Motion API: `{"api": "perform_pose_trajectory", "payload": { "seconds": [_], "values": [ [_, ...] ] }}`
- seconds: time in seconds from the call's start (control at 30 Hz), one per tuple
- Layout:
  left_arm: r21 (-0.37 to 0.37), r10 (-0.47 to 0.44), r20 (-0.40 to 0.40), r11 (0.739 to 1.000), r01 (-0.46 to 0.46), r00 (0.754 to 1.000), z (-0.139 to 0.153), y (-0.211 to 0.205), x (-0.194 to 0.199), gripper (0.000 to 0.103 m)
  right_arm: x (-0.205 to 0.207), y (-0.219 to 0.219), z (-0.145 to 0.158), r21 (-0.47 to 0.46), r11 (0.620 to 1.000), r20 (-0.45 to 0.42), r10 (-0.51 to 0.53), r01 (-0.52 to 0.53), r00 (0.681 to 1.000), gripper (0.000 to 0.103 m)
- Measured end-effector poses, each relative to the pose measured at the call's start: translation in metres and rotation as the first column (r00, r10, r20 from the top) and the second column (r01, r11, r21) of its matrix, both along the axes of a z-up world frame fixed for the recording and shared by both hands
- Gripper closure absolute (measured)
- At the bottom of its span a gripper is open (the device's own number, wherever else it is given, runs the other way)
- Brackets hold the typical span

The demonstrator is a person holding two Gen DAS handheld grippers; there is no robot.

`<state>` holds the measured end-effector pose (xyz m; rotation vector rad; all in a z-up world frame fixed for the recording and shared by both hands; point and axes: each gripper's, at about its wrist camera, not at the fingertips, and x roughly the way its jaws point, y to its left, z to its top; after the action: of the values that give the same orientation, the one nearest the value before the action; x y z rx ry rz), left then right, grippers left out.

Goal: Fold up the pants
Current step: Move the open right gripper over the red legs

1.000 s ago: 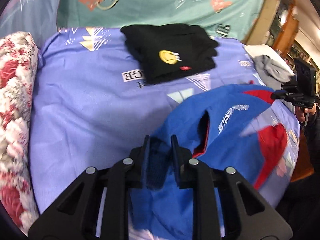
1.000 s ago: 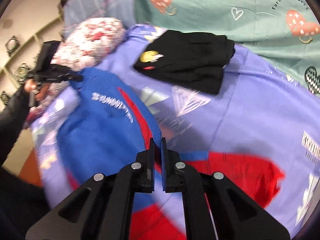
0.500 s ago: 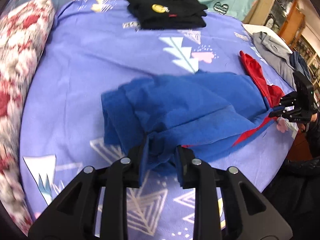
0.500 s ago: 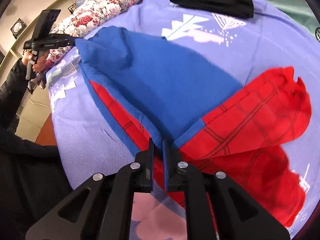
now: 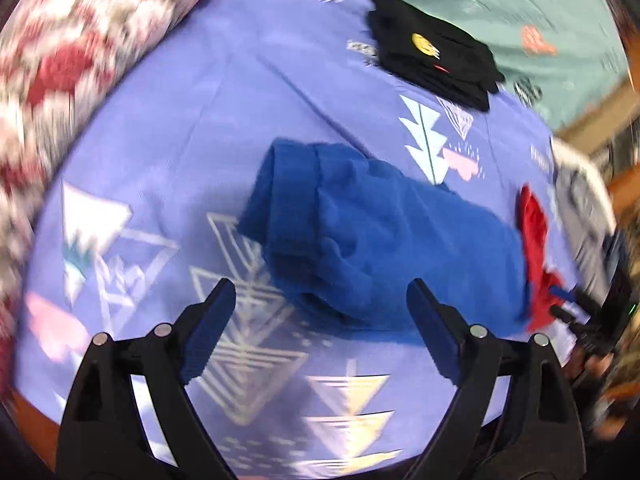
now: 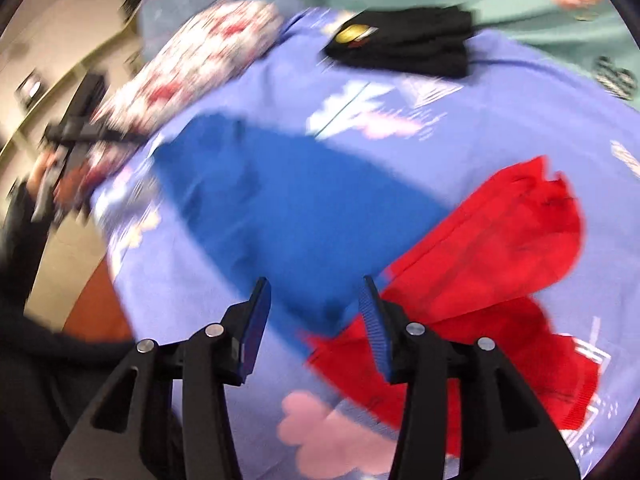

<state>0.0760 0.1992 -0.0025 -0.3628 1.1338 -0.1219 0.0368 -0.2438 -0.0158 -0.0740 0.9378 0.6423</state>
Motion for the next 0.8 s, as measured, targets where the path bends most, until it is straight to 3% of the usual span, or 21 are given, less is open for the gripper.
{"api": "perform_pose_trajectory", "payload": {
  "seconds": [0.1, 0.17, 0.23, 0.3, 0.47, 0.5, 0.53, 0.63, 0.73, 0.8],
  "values": [
    [-0.110, 0.071, -0.067, 0.991, -0.078, 0.995, -0.013, -0.005, 0.001, 0.017, 0.010, -0.013, 0.003, -0.004, 0.988, 0.041, -0.154, 0.155, 0.987, 0.056],
    [-0.137, 0.076, -0.083, 0.987, -0.087, 0.994, -0.020, -0.015, 0.003, 0.022, 0.014, -0.017, 0.000, -0.025, 0.974, 0.059, -0.224, 0.225, 0.973, 0.056],
    [-0.134, 0.054, -0.085, 0.989, -0.065, 0.995, -0.023, -0.026, 0.007, 0.054, 0.019, -0.022, -0.003, -0.034, 0.960, 0.059, -0.276, 0.279, 0.959, 0.055],
    [-0.133, 0.039, -0.120, 0.990, -0.055, 0.992, -0.031, -0.034, 0.014, 0.063, 0.023, -0.028, -0.005, -0.007, 0.955, 0.044, -0.297, 0.297, 0.954, 0.055],
    [-0.163, 0.075, -0.181, 0.981, -0.105, 0.981, -0.051, -0.034, 0.023, 0.064, 0.025, -0.036, -0.005, 0.021, 0.949, 0.037, -0.315, 0.315, 0.948, 0.054],
    [-0.160, 0.098, -0.178, 0.979, -0.127, 0.979, -0.052, -0.032, 0.024, 0.068, 0.025, -0.038, -0.005, 0.024, 0.950, 0.034, -0.312, 0.311, 0.950, 0.054],
    [-0.146, 0.123, -0.166, 0.978, -0.147, 0.978, -0.052, -0.028, 0.024, 0.081, 0.026, -0.039, -0.004, 0.025, 0.951, 0.034, -0.310, 0.309, 0.950, 0.054],
    [-0.042, 0.136, -0.088, 0.989, -0.140, 0.987, -0.034, -0.027, 0.017, 0.093, 0.028, -0.040, -0.004, 0.024, 0.951, 0.031, -0.308, 0.307, 0.951, 0.054],
    [0.108, 0.133, 0.001, 0.985, -0.133, 0.991, -0.011, -0.030, 0.009, 0.093, 0.030, -0.040, -0.004, 0.015, 0.948, 0.042, -0.318, 0.318, 0.947, 0.054],
    [0.125, 0.140, 0.002, 0.982, -0.139, 0.990, -0.011, -0.024, 0.008, 0.093, 0.034, -0.041, -0.005, -0.002, 0.941, 0.036, -0.339, 0.339, 0.940, 0.054]
  ]
}}
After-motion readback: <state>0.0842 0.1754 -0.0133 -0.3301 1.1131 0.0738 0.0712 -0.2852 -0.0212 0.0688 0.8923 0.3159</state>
